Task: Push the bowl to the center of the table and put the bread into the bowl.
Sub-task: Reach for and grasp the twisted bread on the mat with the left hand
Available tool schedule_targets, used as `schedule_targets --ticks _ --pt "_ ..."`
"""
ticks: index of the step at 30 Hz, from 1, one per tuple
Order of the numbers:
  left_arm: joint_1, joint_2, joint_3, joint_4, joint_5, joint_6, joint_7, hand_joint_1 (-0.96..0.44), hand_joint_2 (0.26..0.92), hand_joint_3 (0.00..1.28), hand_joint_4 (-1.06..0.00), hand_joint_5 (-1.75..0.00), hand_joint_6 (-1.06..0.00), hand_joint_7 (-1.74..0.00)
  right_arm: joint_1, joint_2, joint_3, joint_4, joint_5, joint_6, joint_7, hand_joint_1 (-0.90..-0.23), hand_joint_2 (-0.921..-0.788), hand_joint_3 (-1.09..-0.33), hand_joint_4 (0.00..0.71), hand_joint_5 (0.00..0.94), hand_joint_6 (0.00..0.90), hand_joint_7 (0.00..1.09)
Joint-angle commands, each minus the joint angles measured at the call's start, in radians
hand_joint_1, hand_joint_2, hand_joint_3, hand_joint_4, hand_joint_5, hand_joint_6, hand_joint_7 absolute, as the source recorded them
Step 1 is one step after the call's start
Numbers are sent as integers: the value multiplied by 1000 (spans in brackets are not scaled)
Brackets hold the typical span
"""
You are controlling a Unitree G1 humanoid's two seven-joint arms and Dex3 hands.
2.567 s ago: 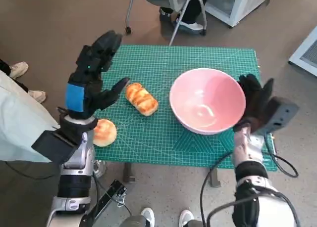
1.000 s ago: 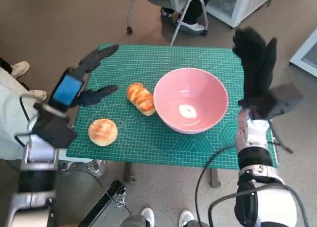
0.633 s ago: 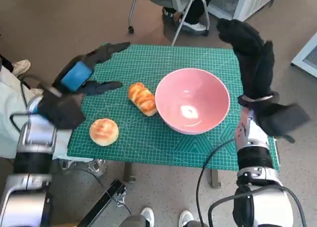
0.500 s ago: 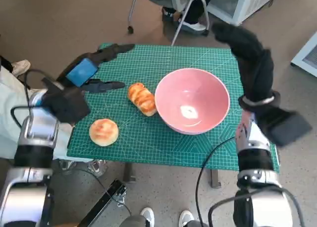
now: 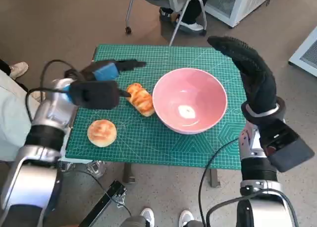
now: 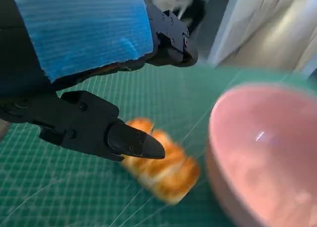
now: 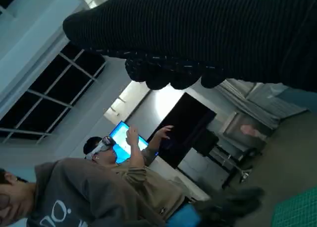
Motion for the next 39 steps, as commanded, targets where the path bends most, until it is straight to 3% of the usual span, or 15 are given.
schedule_targets --ticks 1,17,34,35,39 --pt "-68 -25 -63 83 75 9 42 -113 831 0 -282 0 -413 -76 26 -14 9 0 2 -9 -6 -670 -921 -762 343 4 13 914" --pt "-135 -128 -183 215 201 119 115 -118 828 0 -253 0 -423 -42 56 -25 21 -24 32 -6 -4 -683 -921 -758 336 1 3 925" --pt "-109 -224 -262 273 255 188 162 -101 827 7 -288 -12 -464 -40 117 -24 41 -112 13 27 -46 -679 -921 -752 335 0 -1 934" --pt "-106 -228 -267 275 260 188 167 -95 836 12 -380 -59 -479 -45 120 -24 43 -116 12 29 -48 -678 -921 -752 333 0 -1 935" --pt "-93 -238 -295 283 285 177 198 -85 866 24 -512 -121 -531 -65 130 -27 47 -130 11 37 -54 -678 -921 -754 330 0 -1 937"
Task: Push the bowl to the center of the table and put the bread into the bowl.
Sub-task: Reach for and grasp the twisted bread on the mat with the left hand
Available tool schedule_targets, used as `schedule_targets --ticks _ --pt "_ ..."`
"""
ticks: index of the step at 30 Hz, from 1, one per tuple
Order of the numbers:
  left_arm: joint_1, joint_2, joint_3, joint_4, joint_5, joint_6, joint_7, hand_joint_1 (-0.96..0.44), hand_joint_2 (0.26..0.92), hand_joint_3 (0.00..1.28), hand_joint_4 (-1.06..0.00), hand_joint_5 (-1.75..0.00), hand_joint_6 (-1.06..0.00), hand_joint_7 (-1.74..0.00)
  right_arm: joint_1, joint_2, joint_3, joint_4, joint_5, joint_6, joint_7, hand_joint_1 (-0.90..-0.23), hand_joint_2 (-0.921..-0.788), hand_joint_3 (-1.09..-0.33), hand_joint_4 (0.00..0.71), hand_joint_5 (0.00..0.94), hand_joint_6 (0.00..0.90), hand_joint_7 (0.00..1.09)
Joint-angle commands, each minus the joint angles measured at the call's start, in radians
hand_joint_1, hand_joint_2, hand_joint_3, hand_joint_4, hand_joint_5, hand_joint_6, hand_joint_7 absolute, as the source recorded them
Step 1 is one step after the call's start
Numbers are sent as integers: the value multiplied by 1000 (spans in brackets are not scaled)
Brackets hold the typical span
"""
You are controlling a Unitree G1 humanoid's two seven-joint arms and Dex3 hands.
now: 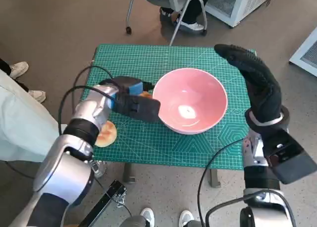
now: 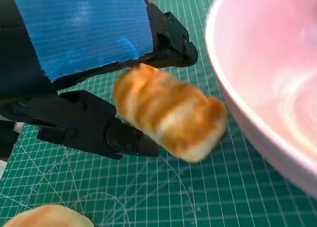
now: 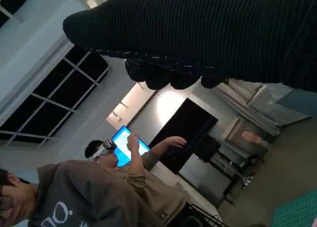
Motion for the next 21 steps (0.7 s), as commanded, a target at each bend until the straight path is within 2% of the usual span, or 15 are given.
schedule_targets --ticks 1,2,3,4,5,6,7,8,10,15,21 --pt "22 -16 -39 15 39 -18 38 -83 881 22 -538 -104 -556 -66 37 -9 10 -15 -17 19 -11 -678 -921 -754 329 0 -1 937" --pt "27 -15 -47 16 48 -29 52 -81 889 26 -574 -108 -585 -75 40 -10 10 -17 -17 20 -11 -679 -921 -754 329 0 -1 938" --pt "30 -13 -53 17 53 -37 61 74 901 90 -559 -563 -657 -113 42 -11 10 -19 -17 21 -12 -679 -921 -755 328 0 -1 938" --pt "31 -13 -56 18 56 -42 67 172 908 141 -538 -867 -688 -167 43 -12 10 -20 -17 22 -12 -680 -921 -756 327 0 -1 939" --pt "33 -10 -58 19 57 -49 72 137 911 150 -545 -957 -646 -387 44 -13 10 -21 -16 24 -12 -679 -921 -756 327 0 -1 939" --pt "34 -9 -59 20 57 -54 75 88 914 168 -549 -1096 -579 -712 46 -13 11 -22 -15 25 -12 -680 -921 -756 326 0 -1 939" --pt "36 -4 -58 20 54 -64 77 56 917 180 -552 -1184 -535 -920 47 -14 11 -24 -12 28 -11 -680 -921 -757 326 0 -1 939" --pt "37 -1 -57 20 52 -71 79 35 918 175 -552 -1233 -538 -1036 49 -15 11 -25 -10 30 -11 -680 -921 -757 326 0 -1 939" --pt "40 10 -51 21 45 -90 79 18 919 166 -546 -1272 -556 -1130 51 -15 12 -29 -7 36 -11 -681 -921 -756 325 0 -1 938" --pt "36 29 -37 23 32 -101 72 3 921 156 -517 -1319 -599 -1194 56 -13 15 -40 -4 46 -13 -681 -921 -756 325 0 -1 937" --pt "16 66 -8 20 8 -93 62 0 921 168 -506 -1312 -585 -1249 58 -9 19 -46 0 57 -13 -679 -921 -756 324 0 -1 936"
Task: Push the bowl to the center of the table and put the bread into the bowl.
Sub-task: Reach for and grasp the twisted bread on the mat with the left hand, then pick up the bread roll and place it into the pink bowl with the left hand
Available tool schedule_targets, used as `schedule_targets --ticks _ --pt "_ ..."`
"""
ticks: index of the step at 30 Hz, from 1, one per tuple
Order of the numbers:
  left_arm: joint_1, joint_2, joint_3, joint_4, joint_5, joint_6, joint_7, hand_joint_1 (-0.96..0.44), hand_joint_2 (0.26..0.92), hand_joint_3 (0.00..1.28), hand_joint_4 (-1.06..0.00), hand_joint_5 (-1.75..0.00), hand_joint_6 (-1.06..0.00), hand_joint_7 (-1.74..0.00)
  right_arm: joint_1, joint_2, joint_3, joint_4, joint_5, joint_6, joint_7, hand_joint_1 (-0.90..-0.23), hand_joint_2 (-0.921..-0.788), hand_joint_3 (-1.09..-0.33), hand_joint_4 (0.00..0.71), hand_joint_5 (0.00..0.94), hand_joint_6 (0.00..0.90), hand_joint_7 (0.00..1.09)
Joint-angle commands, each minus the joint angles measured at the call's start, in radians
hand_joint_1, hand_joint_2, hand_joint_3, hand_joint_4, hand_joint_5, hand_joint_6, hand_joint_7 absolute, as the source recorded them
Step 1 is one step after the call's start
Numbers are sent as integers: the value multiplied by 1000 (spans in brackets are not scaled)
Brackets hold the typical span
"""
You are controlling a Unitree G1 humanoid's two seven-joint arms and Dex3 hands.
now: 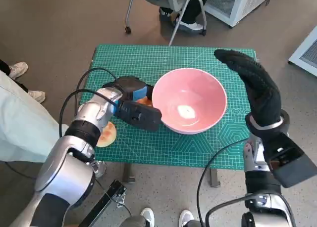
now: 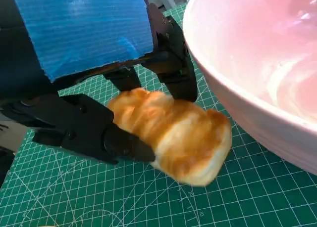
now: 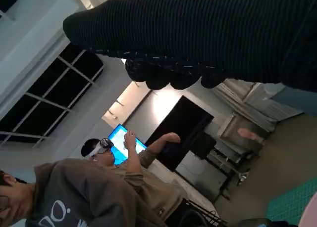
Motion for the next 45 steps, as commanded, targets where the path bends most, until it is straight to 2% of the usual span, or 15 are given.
schedule_targets --ticks 1,15,16,24,30,32,36,41,45 --pt "8 47 26 13 -20 2 -21 0 921 167 -509 -1301 -584 -1260 26 0 6 -5 -2 19 -4 -679 -921 -756 324 0 -1 935" --pt "-85 147 111 -38 -61 11 25 0 921 159 -543 -1275 -568 -1268 16 1 6 10 22 28 11 -671 -921 -751 323 0 -1 922" --pt "-93 151 120 -48 -67 6 32 0 921 179 -523 -1300 -544 -1290 16 1 6 10 23 29 11 -671 -921 -751 322 0 -1 921" --pt "-112 164 183 -174 -97 -50 153 1 921 132 -601 -1288 -576 -1186 9 2 6 21 25 23 15 -674 -921 -749 316 0 -1 912" --pt "-83 141 211 -310 -115 -110 226 1 921 106 -644 -1229 -589 -1186 2 2 5 29 24 18 18 -673 -921 -750 315 0 -1 911" --pt "-70 119 219 -344 -128 -143 243 1 921 99 -631 -1257 -620 -1139 0 0 6 30 22 15 19 -670 -921 -752 315 0 -1 910" --pt "-62 74 219 -364 -153 -191 233 1 921 96 -626 -1278 -633 -1110 -3 -5 4 33 21 11 21 -666 -921 -760 315 0 -1 910" --pt "-72 19 204 -343 -165 -278 213 0 920 97 -648 -1285 -615 -1103 -3 -7 3 30 35 18 30 -663 -921 -762 316 1 -1 908" --pt "-83 -19 192 -320 -155 -297 199 0 919 82 -675 -1256 -626 -1094 3 -7 3 18 42 24 33 -671 -921 -760 316 1 -1 906"
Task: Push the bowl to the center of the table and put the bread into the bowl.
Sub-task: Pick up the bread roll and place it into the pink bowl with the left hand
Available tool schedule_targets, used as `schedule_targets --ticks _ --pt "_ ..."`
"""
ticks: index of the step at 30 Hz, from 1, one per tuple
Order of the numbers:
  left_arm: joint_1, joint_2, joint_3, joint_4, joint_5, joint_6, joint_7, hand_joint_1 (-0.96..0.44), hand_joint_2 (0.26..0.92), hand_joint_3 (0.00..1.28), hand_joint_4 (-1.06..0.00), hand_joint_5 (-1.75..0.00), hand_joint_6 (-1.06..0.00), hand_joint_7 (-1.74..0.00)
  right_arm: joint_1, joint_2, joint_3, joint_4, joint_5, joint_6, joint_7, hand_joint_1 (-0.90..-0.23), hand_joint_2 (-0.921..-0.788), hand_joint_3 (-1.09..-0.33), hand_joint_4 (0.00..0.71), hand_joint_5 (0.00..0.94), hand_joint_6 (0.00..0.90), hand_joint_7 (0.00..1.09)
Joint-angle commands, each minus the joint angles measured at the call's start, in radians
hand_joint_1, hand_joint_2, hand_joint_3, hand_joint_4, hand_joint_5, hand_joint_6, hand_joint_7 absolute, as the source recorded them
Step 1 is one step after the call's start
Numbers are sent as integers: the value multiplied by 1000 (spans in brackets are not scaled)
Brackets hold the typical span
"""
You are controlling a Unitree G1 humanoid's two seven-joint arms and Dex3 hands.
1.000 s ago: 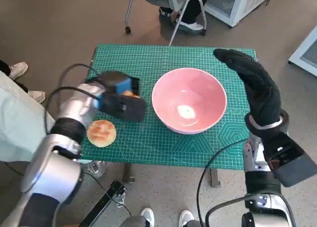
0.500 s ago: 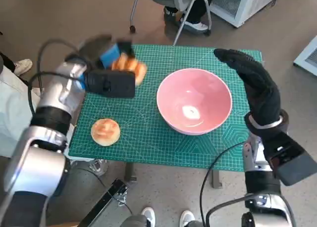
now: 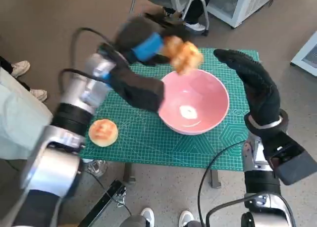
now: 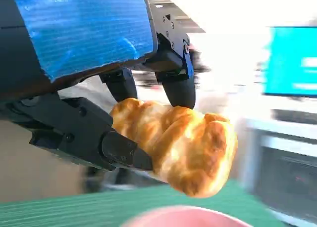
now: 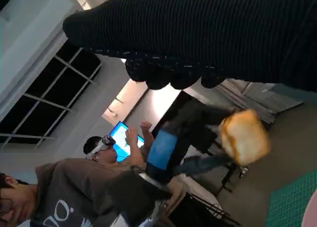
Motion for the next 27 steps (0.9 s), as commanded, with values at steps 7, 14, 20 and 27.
schedule_targets --ticks 7,14,20,27 --pt "-20 -90 -62 70 40 3 -26 -1 919 99 -646 -1240 -605 -1168 25 -7 -4 -19 27 16 19 -679 -921 -754 321 3 0 904" --pt "-19 -128 -85 123 53 33 -52 -1 920 129 -589 -1216 -585 -1270 37 -7 -10 -29 30 19 15 -682 -921 -750 329 7 4 901" --pt "-5 -149 -72 163 13 73 -140 -1 921 254 -427 -1358 -469 -1406 45 -9 -17 -37 20 16 5 -678 -921 -749 337 10 8 900" --pt "-2 -154 -61 176 -24 171 -316 -97 850 199 -108 -284 -136 -789 48 -7 -22 -43 12 14 -4 -671 -921 -747 341 12 12 895"
